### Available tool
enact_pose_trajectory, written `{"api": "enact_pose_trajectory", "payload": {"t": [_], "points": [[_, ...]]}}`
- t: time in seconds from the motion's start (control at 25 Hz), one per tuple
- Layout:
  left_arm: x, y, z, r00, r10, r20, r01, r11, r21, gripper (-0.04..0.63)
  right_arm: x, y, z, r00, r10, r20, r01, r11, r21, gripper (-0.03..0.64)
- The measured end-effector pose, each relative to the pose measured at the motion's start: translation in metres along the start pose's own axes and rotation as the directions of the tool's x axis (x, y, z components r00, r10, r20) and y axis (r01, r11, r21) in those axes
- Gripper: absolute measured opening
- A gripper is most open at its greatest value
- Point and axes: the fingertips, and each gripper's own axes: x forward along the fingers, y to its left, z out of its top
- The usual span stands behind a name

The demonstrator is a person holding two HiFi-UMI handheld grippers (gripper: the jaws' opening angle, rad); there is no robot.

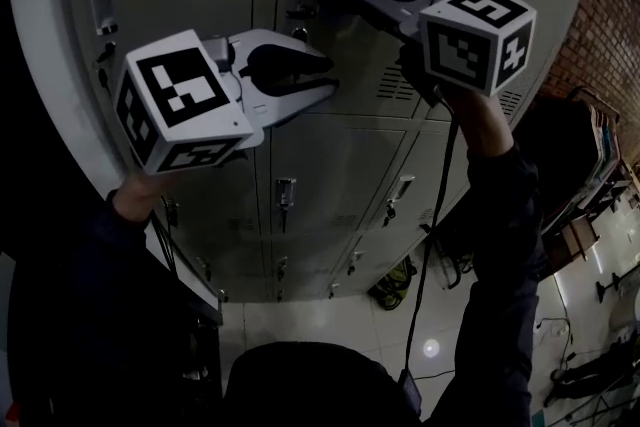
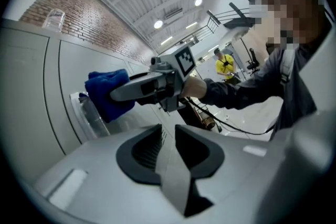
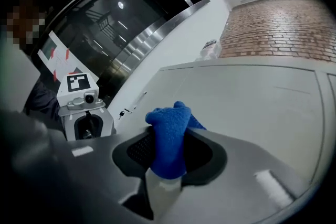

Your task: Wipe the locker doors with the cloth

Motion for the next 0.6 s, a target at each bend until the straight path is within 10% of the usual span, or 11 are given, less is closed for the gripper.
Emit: {"api": "enact_pose_trajectory", "payload": {"t": [0.6], "points": [[-0.025, 0.002, -0.014, 0.999, 0.033, -0.013, -0.033, 0.999, -0.022, 0.057, 0.041, 0.017, -0.013, 0.998, 0.046, -0.046, -0.046, 0.999, 0.019, 0.123]]}}
